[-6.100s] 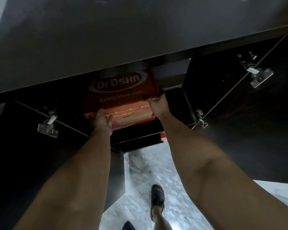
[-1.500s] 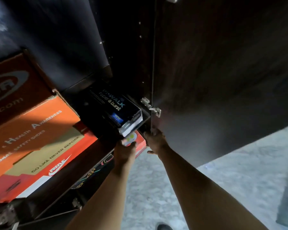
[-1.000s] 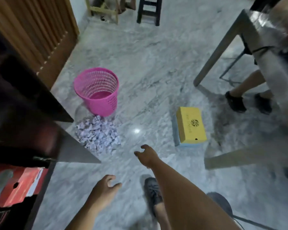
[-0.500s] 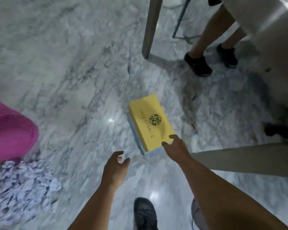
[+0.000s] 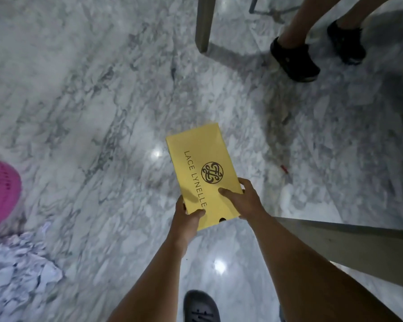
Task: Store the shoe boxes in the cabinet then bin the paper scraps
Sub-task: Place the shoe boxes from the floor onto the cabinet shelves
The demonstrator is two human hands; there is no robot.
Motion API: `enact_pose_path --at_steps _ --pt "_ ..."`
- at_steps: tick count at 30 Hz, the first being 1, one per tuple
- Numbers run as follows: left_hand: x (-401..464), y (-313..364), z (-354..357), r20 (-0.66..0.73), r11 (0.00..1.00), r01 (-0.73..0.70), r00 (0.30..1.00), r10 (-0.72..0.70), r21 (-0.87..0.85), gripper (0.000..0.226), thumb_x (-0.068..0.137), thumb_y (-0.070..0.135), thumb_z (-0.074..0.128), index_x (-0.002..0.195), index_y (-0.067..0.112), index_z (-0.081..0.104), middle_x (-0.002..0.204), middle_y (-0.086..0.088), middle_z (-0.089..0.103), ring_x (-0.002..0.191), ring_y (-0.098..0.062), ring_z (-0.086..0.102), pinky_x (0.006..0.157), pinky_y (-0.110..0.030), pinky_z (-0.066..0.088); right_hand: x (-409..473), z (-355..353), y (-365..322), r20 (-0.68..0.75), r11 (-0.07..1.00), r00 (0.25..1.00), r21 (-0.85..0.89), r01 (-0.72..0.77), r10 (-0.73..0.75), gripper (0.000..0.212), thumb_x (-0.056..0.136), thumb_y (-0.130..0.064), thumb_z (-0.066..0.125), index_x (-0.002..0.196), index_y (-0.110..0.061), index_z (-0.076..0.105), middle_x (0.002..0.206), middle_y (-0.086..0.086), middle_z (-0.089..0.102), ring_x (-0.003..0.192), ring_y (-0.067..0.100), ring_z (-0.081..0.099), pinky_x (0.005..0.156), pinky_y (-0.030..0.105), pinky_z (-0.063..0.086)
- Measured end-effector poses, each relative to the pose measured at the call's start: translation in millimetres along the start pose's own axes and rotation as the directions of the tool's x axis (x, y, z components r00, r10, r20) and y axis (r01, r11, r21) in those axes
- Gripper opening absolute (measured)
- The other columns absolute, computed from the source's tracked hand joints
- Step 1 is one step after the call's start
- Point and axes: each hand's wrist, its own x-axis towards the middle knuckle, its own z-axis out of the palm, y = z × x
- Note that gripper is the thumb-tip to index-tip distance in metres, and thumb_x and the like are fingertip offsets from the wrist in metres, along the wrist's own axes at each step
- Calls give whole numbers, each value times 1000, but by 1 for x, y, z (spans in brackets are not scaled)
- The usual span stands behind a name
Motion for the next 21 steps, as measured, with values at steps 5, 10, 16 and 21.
enact_pose_path --at_steps 5,10,16,21 --pt "-58 -36 -29 -84 992 66 994 -75 -104 61 90 14 60 143 36 39 135 7 57 119 -24 56 89 -46 51 -73 18 29 6 995 995 -16 103 -103 51 85 -32 78 129 -35 52 118 -6 65 103 16 67 86 38 58" --pt "-172 -96 -63 -228 973 19 971 -73 -231 49 93 12 61 134 29 39 129 2 55 101 -11 59 70 -37 51 -186 37 67 45 990 990 -46 135 -133 43 91 -24 69 127 -39 51 111 -13 66 96 13 67 74 32 56" --pt "-331 -220 -118 -343 926 -21 932 -119 -376 61 73 8 68 128 20 43 127 -11 54 100 -15 60 68 -33 55 -362 77 145 142 951 973 -226 211 -182 44 89 -24 72 122 -43 51 106 -9 70 87 20 69 74 39 58" --pt "-475 -336 -177 -462 864 -69 865 -197 -499 68 61 22 72 125 25 48 123 -5 60 96 -18 68 59 -22 54 -473 126 237 350 841 905 -390 376 -243 71 65 -60 73 131 -55 49 124 -4 70 103 28 69 89 41 58"
